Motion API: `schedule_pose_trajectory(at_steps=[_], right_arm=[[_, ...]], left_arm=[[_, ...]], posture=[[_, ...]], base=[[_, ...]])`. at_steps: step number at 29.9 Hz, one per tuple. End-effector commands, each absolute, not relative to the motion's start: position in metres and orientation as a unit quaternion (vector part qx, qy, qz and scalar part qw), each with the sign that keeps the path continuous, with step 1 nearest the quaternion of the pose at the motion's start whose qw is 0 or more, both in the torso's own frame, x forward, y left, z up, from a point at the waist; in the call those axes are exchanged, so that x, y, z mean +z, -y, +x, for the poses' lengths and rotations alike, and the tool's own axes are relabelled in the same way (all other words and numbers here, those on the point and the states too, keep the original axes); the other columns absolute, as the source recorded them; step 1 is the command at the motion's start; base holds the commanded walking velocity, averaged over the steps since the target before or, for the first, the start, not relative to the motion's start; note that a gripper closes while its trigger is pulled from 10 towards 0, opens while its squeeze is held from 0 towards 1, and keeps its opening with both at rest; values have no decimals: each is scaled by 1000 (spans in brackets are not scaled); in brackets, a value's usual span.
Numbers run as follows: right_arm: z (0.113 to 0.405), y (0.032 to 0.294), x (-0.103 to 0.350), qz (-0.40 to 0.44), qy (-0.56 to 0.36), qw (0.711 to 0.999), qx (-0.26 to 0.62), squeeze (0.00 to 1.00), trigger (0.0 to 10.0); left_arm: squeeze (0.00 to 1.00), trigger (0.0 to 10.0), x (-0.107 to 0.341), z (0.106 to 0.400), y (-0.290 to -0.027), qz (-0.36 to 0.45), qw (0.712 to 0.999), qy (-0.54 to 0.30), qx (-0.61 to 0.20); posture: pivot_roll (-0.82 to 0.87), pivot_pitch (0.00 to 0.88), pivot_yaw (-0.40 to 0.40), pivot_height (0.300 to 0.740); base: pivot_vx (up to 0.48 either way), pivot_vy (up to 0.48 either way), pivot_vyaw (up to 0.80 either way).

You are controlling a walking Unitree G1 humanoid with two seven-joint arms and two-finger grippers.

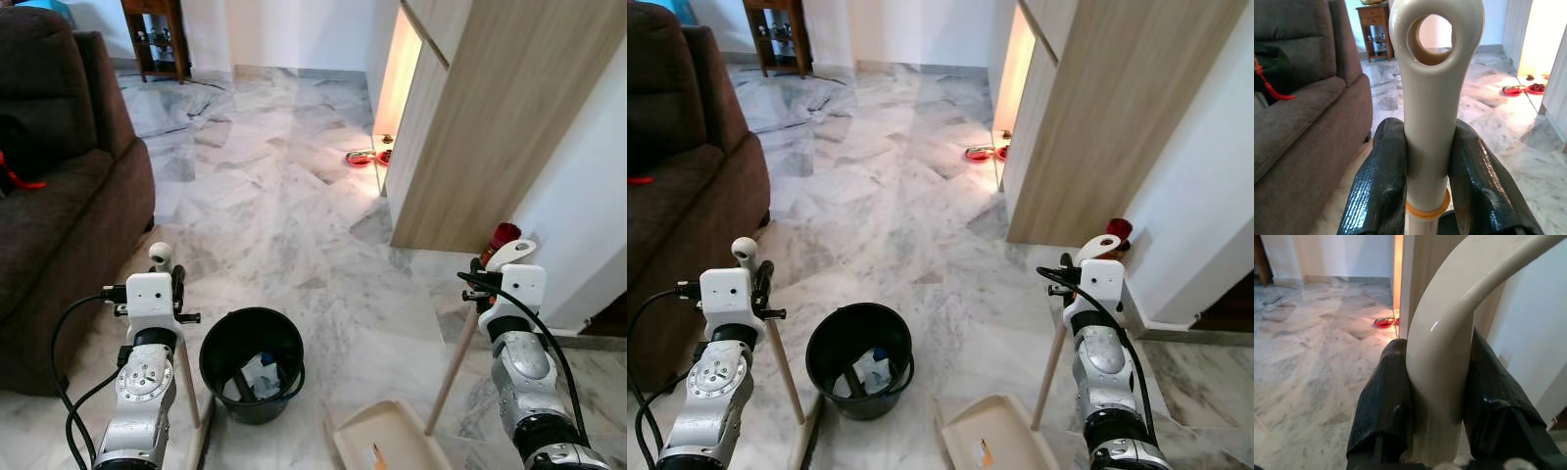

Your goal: Sweep floor

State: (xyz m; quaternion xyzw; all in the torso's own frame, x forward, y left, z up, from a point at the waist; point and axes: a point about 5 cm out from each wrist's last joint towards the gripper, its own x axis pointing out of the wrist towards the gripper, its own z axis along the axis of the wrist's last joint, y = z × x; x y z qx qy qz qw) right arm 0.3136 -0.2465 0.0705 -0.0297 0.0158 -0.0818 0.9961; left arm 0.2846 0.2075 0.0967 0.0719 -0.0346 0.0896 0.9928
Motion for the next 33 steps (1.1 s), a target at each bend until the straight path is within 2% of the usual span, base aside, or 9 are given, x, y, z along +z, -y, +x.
schedule_pose_trajectory(at_steps=[1,5,33], right_arm=[[323,243,84,-11,18,996,-90,0,10000],[323,235,81,-20,14,997,-75,0,10000],[323,241,87,-6,34,995,-92,0,10000]], left_arm=[[0,10000,104,289,-205,82,992,55,85],[0,10000,104,289,-204,82,992,55,84],[0,10000,101,287,-200,89,992,57,75]], posture=[[0,0,-39,740],[5,0,-42,740],[-6,0,-41,740]], base=[[0,0,0],[0,0,0],[0,0,0]])
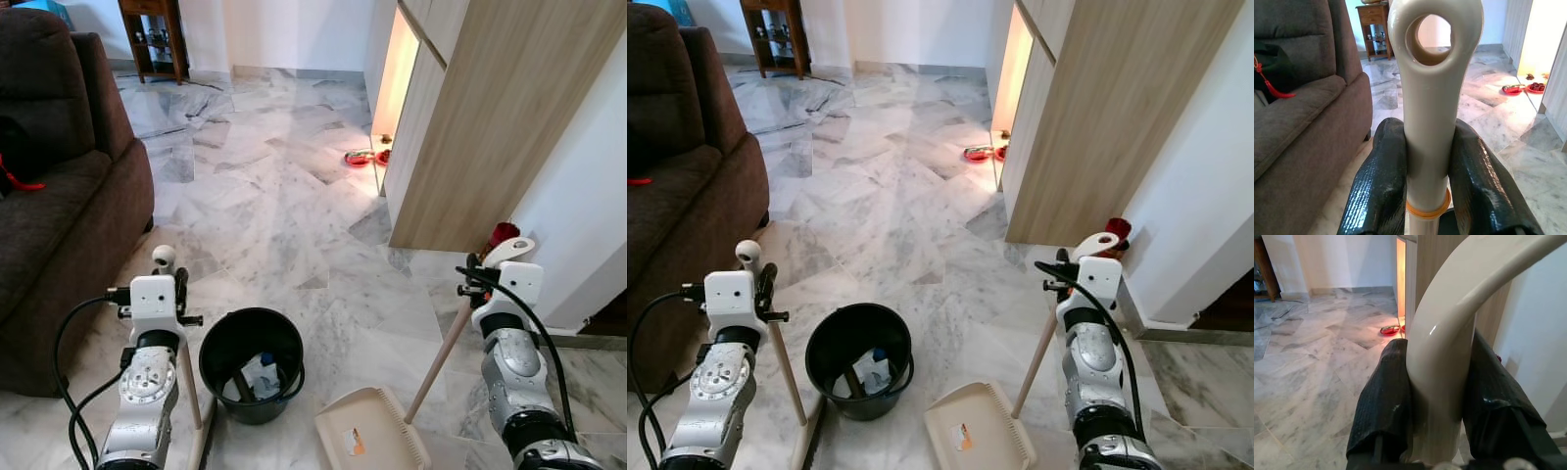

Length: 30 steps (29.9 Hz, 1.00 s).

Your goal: Sweep floor

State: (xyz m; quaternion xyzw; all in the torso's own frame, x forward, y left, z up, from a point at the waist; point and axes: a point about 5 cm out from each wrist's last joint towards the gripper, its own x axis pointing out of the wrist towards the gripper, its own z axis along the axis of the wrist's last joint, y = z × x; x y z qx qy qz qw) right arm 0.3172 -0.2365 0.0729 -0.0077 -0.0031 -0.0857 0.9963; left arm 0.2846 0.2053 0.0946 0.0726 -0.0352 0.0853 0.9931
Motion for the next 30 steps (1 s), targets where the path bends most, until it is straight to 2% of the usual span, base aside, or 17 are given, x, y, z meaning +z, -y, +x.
schedule_pose_trajectory(at_steps=[1,21,30], right_arm=[[323,241,87,-6,34,995,-92,0,10000],[322,243,86,18,38,994,-99,0,10000],[322,243,87,19,38,994,-98,0,10000]], left_arm=[[0,10000,101,287,-200,89,992,57,75],[0,10000,100,284,-199,89,992,58,73],[0,10000,101,286,-199,89,992,60,72]], posture=[[-6,0,-41,740],[-12,0,-32,740],[-11,0,-34,740]], base=[[0,0,0],[0,0,0],[-250,0,0]])
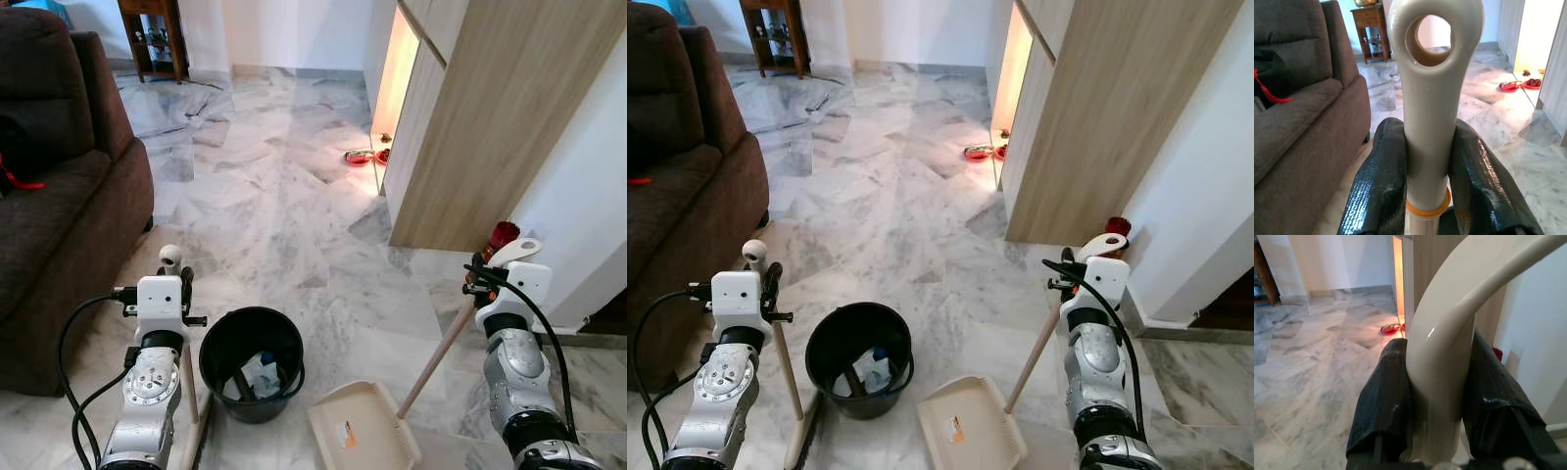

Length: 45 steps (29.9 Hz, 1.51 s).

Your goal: Sweep floor

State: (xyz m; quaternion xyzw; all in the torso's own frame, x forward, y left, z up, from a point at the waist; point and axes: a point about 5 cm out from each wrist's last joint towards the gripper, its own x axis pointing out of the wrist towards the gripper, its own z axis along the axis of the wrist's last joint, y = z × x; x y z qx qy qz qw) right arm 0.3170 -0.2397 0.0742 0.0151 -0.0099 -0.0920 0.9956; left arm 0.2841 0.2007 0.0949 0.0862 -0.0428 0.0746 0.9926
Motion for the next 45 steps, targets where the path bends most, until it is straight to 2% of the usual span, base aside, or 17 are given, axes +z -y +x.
schedule_pose_trajectory(at_steps=[1,20,41,45], right_arm=[[322,243,87,20,38,994,-97,0,10000],[325,243,89,22,38,995,-93,0,10000],[329,241,92,33,34,994,-95,0,10000],[330,242,91,32,28,994,-98,0,10000]], left_arm=[[0,10000,101,286,-199,89,992,60,72],[0,10000,102,287,-198,87,991,63,75],[0,10000,102,291,-198,89,991,63,76],[0,10000,104,294,-197,87,991,63,75]], posture=[[-11,0,-34,740],[-12,0,-42,740],[-22,0,-45,740],[-22,0,-44,740]], base=[[-247,0,0],[-222,0,0],[0,0,0],[0,0,-703]])
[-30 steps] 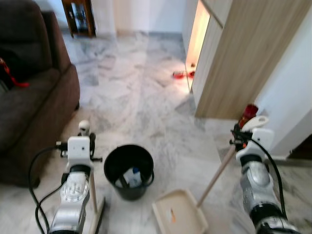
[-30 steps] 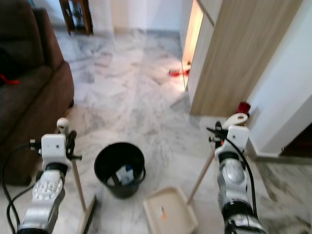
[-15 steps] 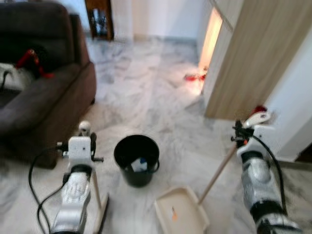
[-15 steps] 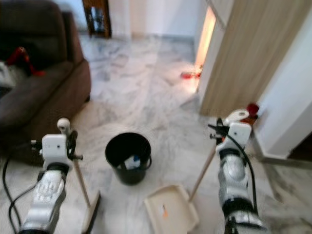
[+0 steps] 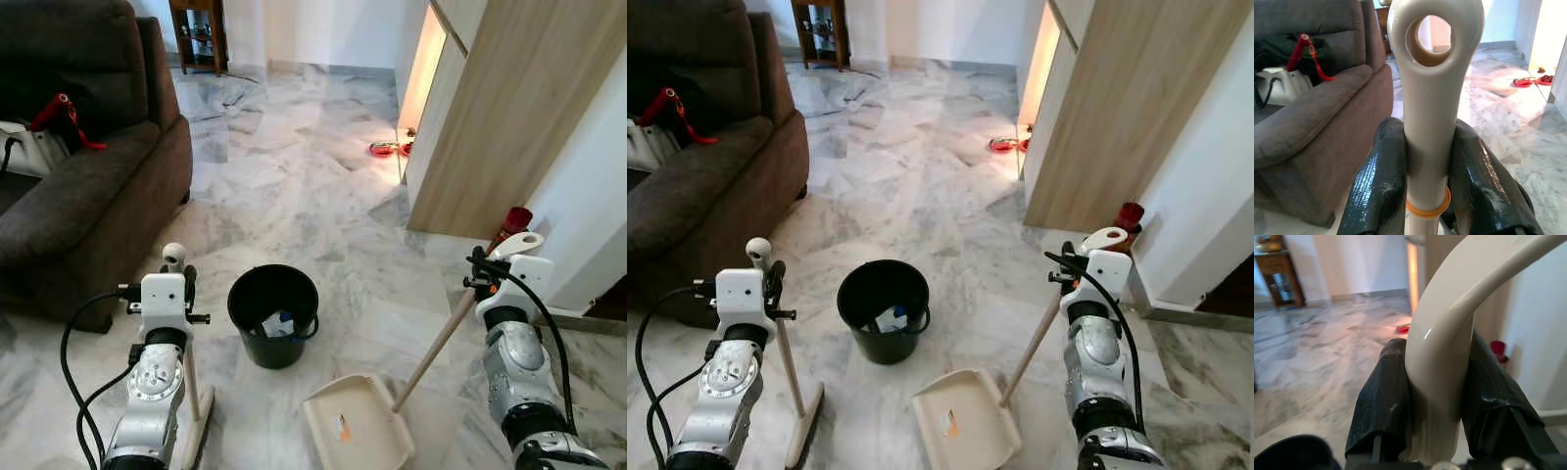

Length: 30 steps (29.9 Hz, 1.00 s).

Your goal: Sweep floor

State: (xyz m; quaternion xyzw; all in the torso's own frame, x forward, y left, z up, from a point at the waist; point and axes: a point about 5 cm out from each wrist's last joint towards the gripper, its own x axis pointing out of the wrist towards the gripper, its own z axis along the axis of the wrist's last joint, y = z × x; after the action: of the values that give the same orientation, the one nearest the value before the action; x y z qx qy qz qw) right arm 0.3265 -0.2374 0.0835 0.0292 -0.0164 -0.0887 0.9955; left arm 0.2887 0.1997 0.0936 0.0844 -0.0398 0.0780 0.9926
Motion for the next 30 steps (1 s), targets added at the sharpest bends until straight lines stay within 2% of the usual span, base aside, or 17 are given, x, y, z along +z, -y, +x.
schedule_pose_trajectory(at_steps=[1,24,30], right_arm=[[330,242,91,33,28,994,-99,0,10000],[333,244,94,32,24,994,-105,0,10000],[333,245,94,30,24,994,-106,0,10000]], left_arm=[[0,10000,104,295,-197,86,992,63,74],[0,10000,104,299,-194,94,991,62,65],[0,10000,104,299,-193,97,991,61,64]], posture=[[-22,0,-41,740],[-14,0,-44,740],[-17,0,-46,740]], base=[[0,0,-800],[0,0,-800],[0,-367,-800]])
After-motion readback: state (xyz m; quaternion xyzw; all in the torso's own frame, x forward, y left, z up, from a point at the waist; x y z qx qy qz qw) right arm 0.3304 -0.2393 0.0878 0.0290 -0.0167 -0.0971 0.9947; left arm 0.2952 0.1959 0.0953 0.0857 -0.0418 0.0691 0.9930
